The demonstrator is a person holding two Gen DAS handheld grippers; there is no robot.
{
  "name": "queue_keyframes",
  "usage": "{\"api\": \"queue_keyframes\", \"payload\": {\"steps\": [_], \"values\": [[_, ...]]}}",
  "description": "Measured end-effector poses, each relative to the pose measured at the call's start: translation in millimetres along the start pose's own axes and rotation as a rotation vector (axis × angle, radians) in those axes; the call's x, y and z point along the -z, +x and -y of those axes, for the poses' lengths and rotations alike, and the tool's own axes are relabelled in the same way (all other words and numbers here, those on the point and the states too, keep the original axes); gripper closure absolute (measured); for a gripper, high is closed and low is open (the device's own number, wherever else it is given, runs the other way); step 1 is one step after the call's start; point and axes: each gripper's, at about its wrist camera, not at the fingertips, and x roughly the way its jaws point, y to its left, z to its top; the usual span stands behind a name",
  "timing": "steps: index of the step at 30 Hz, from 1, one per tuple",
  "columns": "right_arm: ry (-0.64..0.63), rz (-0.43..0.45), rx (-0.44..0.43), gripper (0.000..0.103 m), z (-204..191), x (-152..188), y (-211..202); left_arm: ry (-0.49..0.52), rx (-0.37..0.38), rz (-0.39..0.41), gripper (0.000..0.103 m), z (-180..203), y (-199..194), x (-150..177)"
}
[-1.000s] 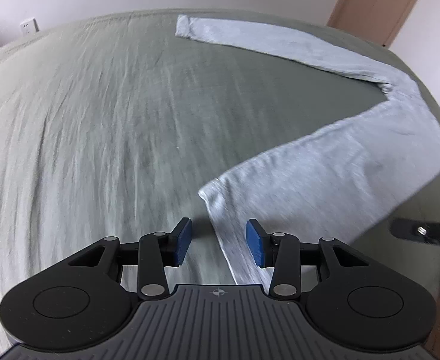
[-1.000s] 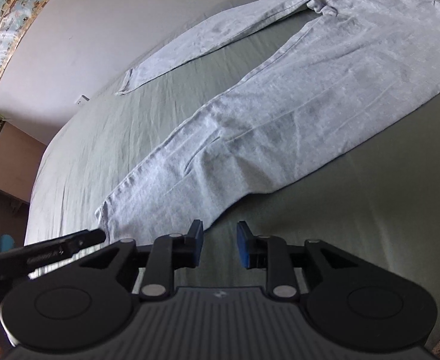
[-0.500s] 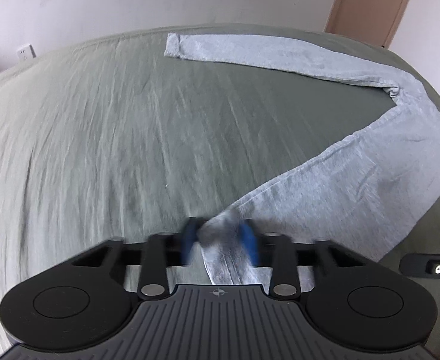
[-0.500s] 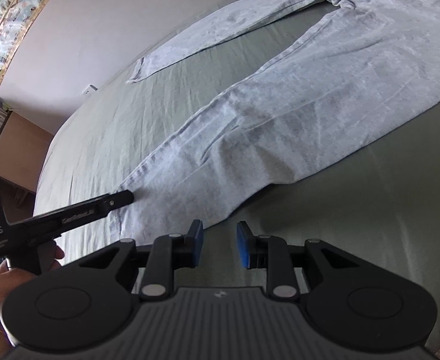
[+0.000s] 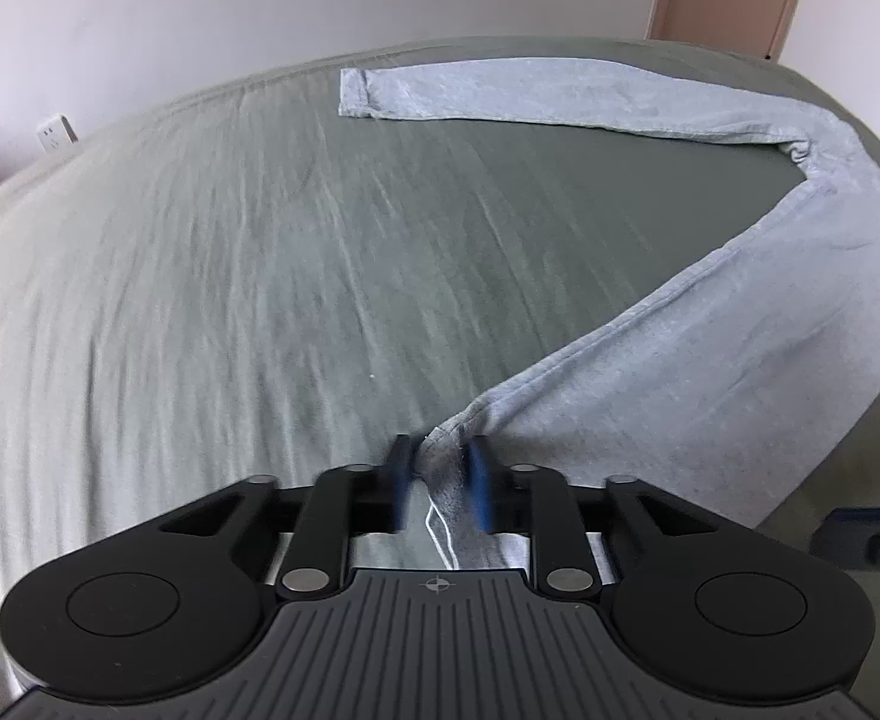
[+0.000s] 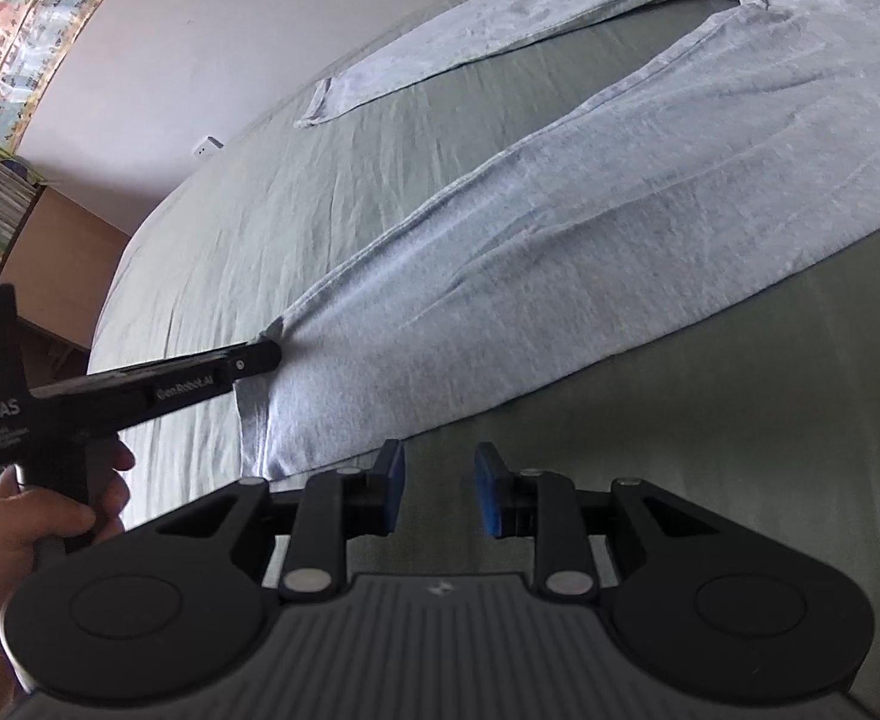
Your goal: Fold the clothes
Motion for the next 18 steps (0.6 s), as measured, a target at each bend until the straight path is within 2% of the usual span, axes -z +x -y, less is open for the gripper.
{"api": "queue_keyframes", "payload": {"steps": [2, 5, 9, 12, 15, 18], "values": [[0.003, 0.011, 0.005, 0.074, 2.7, -0.6, -5.0, -0.004, -0.023, -0.003, 0.059, -3.8, -4.0, -0.4], [0.01, 0.026, 0.012, 0.07, 6.6, -2.9, -10.7, -0.009, -0.011, 0.005, 0.059, -5.5, -14.4, -0.2], [0.025, 0.052, 0.02, 0.069, 12.7, -6.4, -19.2, 0.061, 0.001, 0.051, 0.059, 13.3, -33.1, 3.0], [0.041, 0.075, 0.033, 0.069, 19.8, -10.1, -27.8, 0.119, -0.043, 0.079, 0.058, 27.6, -40.6, 7.5], [0.048, 0.082, 0.041, 0.069, 22.5, -10.9, -32.3, 0.095, -0.102, 0.065, 0.059, 20.0, -33.7, 7.7], [0.043, 0.092, 0.045, 0.069, 24.9, -10.7, -38.4, 0.036, -0.082, 0.044, 0.059, 6.2, -32.5, 5.8]]}}
